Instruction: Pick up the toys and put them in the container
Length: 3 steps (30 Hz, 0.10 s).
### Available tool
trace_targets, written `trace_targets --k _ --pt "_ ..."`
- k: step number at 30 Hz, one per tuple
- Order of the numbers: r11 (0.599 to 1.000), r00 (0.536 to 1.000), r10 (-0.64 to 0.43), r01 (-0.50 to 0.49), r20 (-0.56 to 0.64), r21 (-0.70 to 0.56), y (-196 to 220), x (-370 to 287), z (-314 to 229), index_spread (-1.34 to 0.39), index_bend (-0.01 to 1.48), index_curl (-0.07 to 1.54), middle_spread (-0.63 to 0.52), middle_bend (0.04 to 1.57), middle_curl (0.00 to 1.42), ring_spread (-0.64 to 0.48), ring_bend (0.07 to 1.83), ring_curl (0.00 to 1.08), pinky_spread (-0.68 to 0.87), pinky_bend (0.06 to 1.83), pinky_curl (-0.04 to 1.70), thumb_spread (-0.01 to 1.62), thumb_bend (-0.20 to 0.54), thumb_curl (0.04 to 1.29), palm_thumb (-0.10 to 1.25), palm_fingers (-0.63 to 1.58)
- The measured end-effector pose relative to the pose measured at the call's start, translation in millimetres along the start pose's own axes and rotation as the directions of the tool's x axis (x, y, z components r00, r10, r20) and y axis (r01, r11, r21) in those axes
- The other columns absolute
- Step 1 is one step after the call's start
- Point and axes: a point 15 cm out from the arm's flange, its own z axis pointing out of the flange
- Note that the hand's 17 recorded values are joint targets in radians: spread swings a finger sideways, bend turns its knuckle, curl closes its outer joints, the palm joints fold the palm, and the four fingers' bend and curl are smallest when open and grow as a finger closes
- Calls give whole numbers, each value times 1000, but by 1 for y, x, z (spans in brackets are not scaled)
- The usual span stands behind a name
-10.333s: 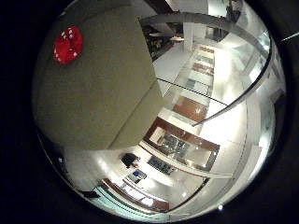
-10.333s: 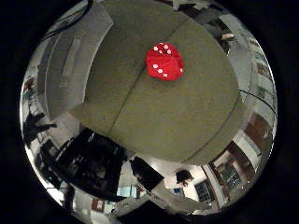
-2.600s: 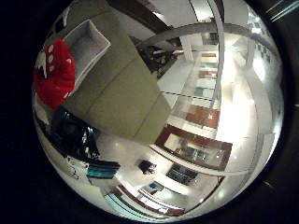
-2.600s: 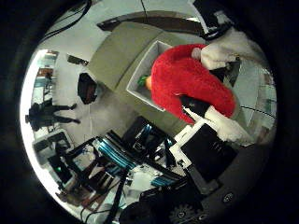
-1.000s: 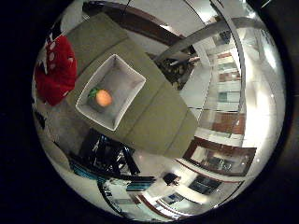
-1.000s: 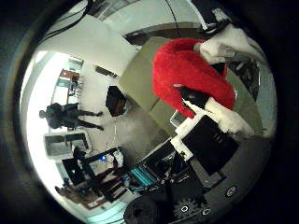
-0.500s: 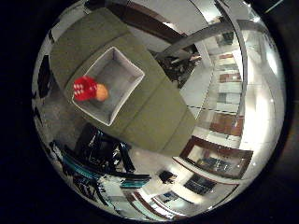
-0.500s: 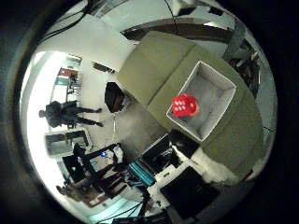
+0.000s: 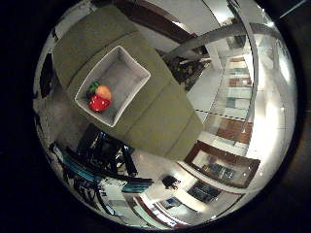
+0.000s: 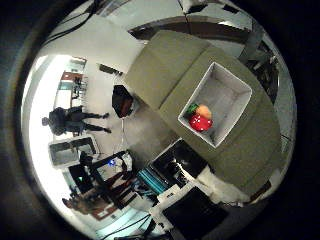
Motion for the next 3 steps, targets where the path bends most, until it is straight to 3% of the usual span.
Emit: trace_targets --k 3 --pt "1000 1000 6 -6 -2 0 1 5 0 -404 185 337 88 178 279 201 246 254 358 492 154 971 -25 308 671 17"
